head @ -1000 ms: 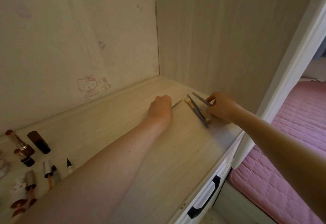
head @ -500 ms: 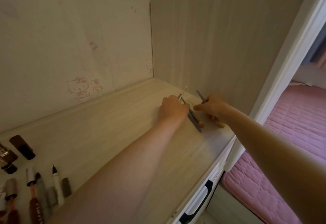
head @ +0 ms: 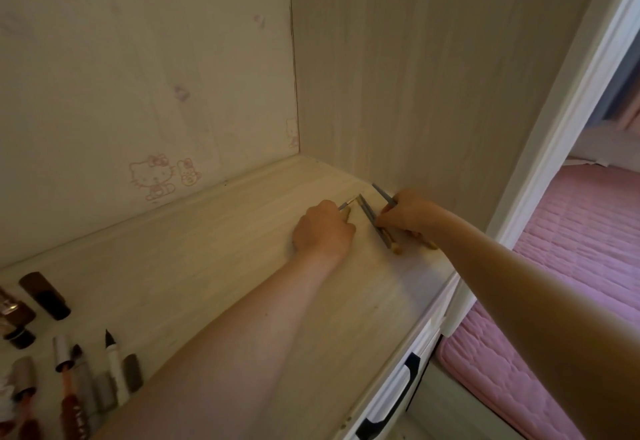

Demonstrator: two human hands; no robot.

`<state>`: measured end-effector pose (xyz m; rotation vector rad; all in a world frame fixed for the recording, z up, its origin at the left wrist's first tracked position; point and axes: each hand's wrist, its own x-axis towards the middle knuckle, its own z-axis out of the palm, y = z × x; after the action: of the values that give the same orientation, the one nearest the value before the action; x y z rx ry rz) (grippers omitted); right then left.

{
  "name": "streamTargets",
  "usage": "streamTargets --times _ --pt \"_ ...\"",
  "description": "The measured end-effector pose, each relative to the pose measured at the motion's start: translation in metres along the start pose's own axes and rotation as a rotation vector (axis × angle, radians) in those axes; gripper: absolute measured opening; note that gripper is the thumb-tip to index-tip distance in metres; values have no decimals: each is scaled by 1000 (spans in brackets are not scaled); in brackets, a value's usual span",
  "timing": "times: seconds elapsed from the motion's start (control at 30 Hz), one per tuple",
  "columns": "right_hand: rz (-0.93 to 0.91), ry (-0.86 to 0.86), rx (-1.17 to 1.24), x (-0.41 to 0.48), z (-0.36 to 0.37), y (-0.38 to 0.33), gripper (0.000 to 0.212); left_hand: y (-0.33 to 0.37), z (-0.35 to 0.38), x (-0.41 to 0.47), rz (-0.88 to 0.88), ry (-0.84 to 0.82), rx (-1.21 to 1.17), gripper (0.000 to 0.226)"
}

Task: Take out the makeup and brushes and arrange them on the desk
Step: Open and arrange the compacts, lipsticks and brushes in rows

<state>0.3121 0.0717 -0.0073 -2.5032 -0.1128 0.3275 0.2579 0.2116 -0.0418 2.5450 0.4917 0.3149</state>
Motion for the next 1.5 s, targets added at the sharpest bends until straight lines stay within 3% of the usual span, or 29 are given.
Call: streamTargets --times 0.13,0.27,0.43,0.5,0.63,0.73,0.87,1.1,1.3,1.5 --pt "-1 5 -48 0 -1 1 32 -14 -7 1 40 1 39 20" --pt "-2 23 -164 -3 0 1 20 -23 -13 4 28 1 -70 23" --pt "-49 34 -396 -9 3 -4 33 -23 -22 4 75 12 -259 20" --pt "-44 43 -378 -9 2 -5 38 -23 -27 4 54 -13 -348 20" --pt "-16 12 -125 -10 0 -6 20 -22 -37 6 -44 -35 -443 21" --pt "-2 10 9 -10 -1 -9 22 -23 -40 8 -132 -58 -488 23" --pt "24 -58 113 -16 -3 -14 22 -23 -40 9 -181 -142 -379 26" --pt "39 -107 239 -19 -9 -10 21 -2 -24 6 -76 -159 31 35" --pt "51 -126 297 -17 -11 -3 23 -1 -25 12 -62 -250 33 31" --pt "41 -135 333 -20 -10 -4 24 -8 -33 8 59 -289 213 18"
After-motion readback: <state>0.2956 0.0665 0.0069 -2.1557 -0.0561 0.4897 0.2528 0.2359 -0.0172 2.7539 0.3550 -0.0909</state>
